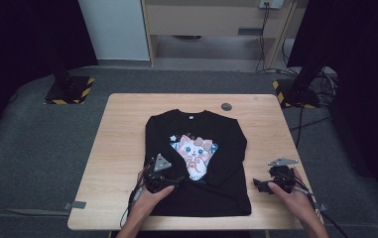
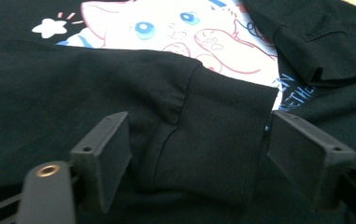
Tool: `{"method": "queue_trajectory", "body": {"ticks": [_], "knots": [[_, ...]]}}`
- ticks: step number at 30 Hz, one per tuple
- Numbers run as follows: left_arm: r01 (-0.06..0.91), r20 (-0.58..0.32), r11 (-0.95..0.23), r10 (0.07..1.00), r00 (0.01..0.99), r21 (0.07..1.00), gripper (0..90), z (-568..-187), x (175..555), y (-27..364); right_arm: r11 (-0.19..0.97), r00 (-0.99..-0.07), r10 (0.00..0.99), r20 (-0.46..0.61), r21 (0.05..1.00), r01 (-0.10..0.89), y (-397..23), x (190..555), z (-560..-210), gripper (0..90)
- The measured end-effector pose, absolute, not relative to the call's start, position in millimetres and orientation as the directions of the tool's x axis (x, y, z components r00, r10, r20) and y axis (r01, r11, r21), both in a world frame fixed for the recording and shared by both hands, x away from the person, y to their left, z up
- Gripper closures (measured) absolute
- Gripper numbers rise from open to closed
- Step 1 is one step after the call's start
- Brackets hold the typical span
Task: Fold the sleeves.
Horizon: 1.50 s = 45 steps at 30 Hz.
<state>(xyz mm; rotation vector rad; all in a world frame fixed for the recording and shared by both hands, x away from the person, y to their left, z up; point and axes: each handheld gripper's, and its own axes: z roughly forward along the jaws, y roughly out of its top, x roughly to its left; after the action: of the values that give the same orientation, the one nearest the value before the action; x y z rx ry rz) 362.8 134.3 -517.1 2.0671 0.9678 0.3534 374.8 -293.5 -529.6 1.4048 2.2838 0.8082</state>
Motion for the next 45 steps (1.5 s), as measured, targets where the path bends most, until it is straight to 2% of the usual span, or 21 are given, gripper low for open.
{"method": "queue_trajectory", "body": {"ticks": [4, 6, 9, 14, 16, 22, 27, 34, 45], "knots": [[0.501, -0.069, -0.391, 0.732, 0.678, 0.772, 10.1, -509, 358, 144, 0.364, -0.479, 0.878, 0.014, 0.631, 0.685, -293, 373, -530, 1.5], [0.494, -0.082, -0.379, 0.725, 0.684, 0.782, 7.4, -505, 355, 150, 0.378, -0.494, 0.869, 0.005, 0.637, 0.672, -292, 371, -526, 7.0], [0.485, -0.065, -0.389, 0.725, 0.686, 0.783, 4.9, -501, 351, 160, 0.391, -0.55, 0.835, 0.026, 0.676, 0.625, -290, 367, -518, 4.4], [0.498, -0.066, -0.385, 0.737, 0.673, 0.777, 4.6, -498, 350, 174, 0.426, -0.608, 0.793, 0.028, 0.688, 0.587, -283, 362, -505, 2.2], [0.503, -0.05, -0.394, 0.747, 0.663, 0.769, 4.5, -498, 350, 178, 0.436, -0.621, 0.783, 0.029, 0.687, 0.581, -279, 361, -503, 2.7], [0.515, -0.078, -0.386, 0.739, 0.67, 0.766, 3.8, -498, 349, 184, 0.457, -0.635, 0.773, 0.019, 0.677, 0.577, -267, 362, -503, 5.7], [0.474, -0.049, -0.427, 0.701, 0.712, 0.77, 2.5, -495, 347, 179, 0.477, -0.665, 0.746, 0.016, 0.684, 0.552, -258, 365, -502, 7.7], [0.484, -0.044, -0.432, 0.71, 0.703, 0.761, 2.5, -493, 354, 174, 0.474, -0.689, 0.724, 0.023, 0.709, 0.523, -247, 368, -498, 7.7], [0.494, -0.047, -0.434, 0.714, 0.698, 0.754, 3.0, -493, 372, 168, 0.504, -0.707, 0.707, 0.01, 0.694, 0.514, -234, 378, -497, 6.3]]}}
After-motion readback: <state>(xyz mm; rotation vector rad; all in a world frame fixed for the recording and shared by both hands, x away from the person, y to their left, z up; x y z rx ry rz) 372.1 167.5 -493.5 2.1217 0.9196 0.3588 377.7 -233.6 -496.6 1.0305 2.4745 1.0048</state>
